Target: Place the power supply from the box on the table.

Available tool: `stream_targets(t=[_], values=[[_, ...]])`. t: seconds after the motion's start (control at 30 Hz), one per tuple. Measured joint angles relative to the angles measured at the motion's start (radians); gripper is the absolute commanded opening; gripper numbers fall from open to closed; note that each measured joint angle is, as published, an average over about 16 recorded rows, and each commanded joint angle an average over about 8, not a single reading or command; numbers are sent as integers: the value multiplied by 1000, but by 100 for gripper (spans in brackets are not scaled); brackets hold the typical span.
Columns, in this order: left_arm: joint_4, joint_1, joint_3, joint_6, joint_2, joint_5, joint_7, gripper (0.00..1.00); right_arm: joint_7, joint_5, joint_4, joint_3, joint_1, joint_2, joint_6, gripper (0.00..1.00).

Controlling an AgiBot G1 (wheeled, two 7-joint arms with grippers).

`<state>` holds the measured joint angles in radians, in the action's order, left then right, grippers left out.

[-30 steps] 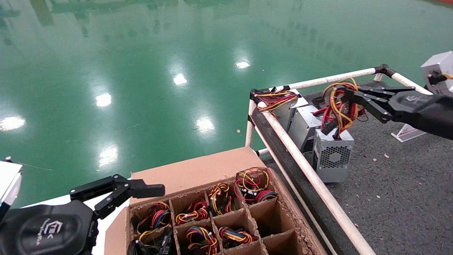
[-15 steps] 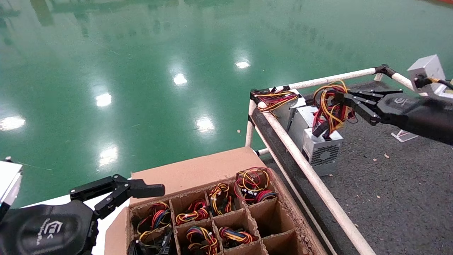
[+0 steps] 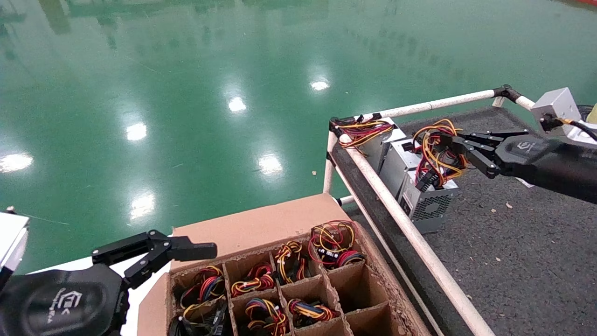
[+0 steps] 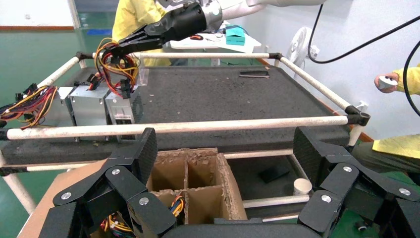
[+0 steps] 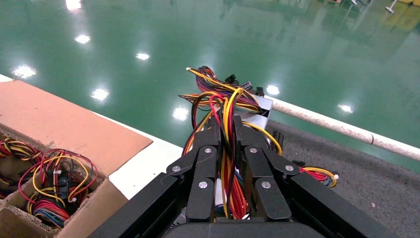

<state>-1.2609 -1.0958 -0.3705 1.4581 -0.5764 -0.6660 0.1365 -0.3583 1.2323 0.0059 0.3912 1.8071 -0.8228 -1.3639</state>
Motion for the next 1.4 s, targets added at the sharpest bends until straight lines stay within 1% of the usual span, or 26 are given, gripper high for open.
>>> stream_targets(t=[1.0,1.2,1.4], values=[[0,0,0,0,0,0,0,100,3,-1,4,-1,-3,1,-2,100],[0,0,0,0,0,0,0,100,20,-16,42,-4,-24,7,-6,100],[0,0,0,0,0,0,0,100,56,-50,128,-12,-74,21,-14,100]])
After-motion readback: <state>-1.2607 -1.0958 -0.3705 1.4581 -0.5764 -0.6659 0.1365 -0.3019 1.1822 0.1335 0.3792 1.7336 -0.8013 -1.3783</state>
